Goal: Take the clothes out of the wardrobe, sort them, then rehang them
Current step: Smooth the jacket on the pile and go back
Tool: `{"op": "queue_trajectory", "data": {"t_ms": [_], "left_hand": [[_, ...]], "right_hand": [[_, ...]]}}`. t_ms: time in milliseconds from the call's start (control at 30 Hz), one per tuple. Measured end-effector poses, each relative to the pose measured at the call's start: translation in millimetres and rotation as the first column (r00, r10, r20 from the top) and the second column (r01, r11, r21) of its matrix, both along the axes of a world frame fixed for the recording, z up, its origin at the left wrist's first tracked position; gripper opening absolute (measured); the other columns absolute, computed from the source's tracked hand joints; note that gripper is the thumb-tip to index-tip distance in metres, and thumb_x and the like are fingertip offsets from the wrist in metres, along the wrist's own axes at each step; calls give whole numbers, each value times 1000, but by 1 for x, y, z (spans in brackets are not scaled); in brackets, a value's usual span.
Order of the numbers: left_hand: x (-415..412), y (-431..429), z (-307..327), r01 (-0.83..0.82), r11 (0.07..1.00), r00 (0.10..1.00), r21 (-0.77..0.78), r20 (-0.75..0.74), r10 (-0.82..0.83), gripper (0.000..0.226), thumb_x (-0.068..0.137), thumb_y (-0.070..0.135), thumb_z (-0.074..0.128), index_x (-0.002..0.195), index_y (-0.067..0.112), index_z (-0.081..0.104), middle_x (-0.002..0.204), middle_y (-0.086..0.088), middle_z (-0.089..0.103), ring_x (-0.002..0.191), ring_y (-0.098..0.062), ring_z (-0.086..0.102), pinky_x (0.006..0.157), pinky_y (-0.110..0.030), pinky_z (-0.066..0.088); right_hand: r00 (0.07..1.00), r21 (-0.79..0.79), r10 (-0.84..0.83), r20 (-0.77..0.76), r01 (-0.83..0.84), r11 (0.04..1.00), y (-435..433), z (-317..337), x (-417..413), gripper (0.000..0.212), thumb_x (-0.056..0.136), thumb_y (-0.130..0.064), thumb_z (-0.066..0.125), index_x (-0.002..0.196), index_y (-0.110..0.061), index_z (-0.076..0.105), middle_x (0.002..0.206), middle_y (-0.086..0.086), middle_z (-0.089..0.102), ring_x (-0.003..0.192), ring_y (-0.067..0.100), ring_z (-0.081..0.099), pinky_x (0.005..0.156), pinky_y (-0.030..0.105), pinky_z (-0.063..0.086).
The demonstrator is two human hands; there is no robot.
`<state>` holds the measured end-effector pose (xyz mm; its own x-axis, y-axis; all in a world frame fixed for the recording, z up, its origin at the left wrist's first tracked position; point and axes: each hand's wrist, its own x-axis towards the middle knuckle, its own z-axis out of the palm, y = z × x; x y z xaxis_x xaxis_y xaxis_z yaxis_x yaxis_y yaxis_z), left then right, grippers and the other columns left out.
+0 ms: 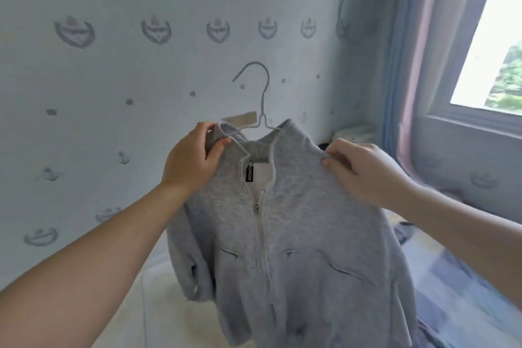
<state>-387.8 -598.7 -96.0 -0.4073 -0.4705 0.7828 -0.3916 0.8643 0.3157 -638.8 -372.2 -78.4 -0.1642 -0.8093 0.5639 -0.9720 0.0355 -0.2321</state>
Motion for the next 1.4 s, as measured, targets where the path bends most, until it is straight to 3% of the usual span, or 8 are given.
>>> {"op": "queue_trajectory", "data": {"t_ms": [100,233,367,633,767,1067,1267,1400], "left_hand": [[-34,-34,-32,124,991,991,48,47,-126,37,97,55,50,112,22,58,87,12,60,72,-8,55,60,-19,41],[-65,-80,-61,241,965,961,102,114,-251,18,97,46,56,92,29,49,72,18,50,65,1,51,55,-19,34],[-84,-124,-77,315,938,928,147,160,-337,19,97,42,58,92,26,50,73,17,49,65,-3,48,57,-20,34],[-129,-194,-84,337,933,903,125,237,-358,28,97,34,61,92,7,58,81,-1,53,76,-27,54,67,-37,41],[-172,-219,-91,347,935,904,66,240,-353,32,97,36,61,86,6,55,79,-2,51,73,-27,52,67,-38,41],[-323,-273,-135,383,923,874,34,309,-375,32,97,33,64,83,6,51,80,-13,56,73,-33,53,67,-38,36],[-449,-297,-181,400,898,779,186,447,-440,31,97,31,63,88,2,56,89,-15,59,84,-37,56,75,-48,44],[-511,-311,-213,354,892,748,282,487,-451,31,98,32,61,88,4,54,92,-14,58,88,-37,55,76,-47,42]], "right_hand": [[995,50,-94,31,92,994,-10,-30,-8,16,94,-45,49,92,-29,51,68,-12,55,68,21,55,60,38,49],[971,123,-223,82,212,969,-32,-64,-10,13,95,-43,49,90,-31,51,75,-12,60,73,19,56,62,34,45],[942,213,-310,131,278,937,-64,-88,-6,14,95,-43,47,87,-31,51,75,-15,57,72,16,54,66,35,47],[898,329,-411,159,344,879,-130,-112,-22,17,95,-38,49,82,-27,50,74,-13,56,69,13,52,66,37,49],[875,328,-457,157,391,860,-150,-125,-50,19,94,-39,51,83,-23,51,74,-8,58,70,18,54,67,40,50],[844,340,-505,181,428,837,-190,-177,-169,23,93,-37,54,77,-24,45,74,-4,56,69,23,53,65,41,48],[789,445,-589,174,470,762,-214,-228,-287,22,94,-40,53,78,-32,41,75,-10,54,68,18,49,55,32,33],[740,487,-641,206,491,723,-237,-261,-353,20,95,-37,53,78,-31,44,80,-10,55,76,21,56,58,33,39]]}}
